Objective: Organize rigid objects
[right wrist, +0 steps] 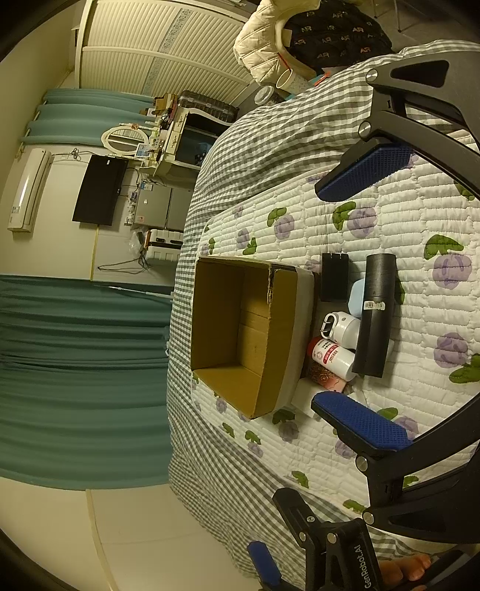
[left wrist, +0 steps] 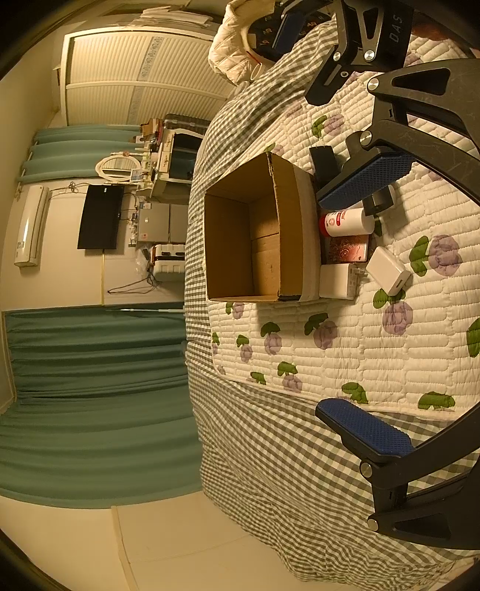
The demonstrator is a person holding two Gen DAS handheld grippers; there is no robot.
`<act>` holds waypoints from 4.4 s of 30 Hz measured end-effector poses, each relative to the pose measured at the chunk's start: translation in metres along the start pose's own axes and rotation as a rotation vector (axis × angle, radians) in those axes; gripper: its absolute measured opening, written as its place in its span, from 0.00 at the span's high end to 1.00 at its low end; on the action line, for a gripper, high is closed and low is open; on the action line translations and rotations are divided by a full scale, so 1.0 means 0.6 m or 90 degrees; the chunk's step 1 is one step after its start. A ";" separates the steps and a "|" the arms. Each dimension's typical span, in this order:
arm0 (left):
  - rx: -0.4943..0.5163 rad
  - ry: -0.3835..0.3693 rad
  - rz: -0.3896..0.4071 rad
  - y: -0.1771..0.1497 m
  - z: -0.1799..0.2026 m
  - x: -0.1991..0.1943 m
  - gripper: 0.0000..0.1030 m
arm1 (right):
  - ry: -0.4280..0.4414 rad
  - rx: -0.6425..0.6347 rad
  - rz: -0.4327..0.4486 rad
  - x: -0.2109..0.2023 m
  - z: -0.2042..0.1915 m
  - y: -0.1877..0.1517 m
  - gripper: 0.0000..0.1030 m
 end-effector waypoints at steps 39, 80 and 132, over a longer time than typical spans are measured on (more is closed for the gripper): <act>-0.008 0.006 -0.209 -0.143 0.015 0.200 0.00 | -0.004 0.028 -0.153 0.179 0.021 -0.054 0.00; -0.021 -0.044 -0.174 -0.055 0.026 0.235 0.61 | 0.011 0.092 -0.273 0.365 0.050 -0.082 0.30; 0.031 -0.061 -0.119 0.152 0.096 0.383 0.58 | 0.124 0.046 -0.125 0.400 0.039 0.174 0.34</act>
Point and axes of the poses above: each gripper's, at about its wrist camera, not at the fingertips, and x roughly the way its jaws point, z to its right, y to its top, the point moved 7 cm from there along x, roughly the way its jaws point, and after that the axes turned 1 degree about -z, right-handed, at the moved point
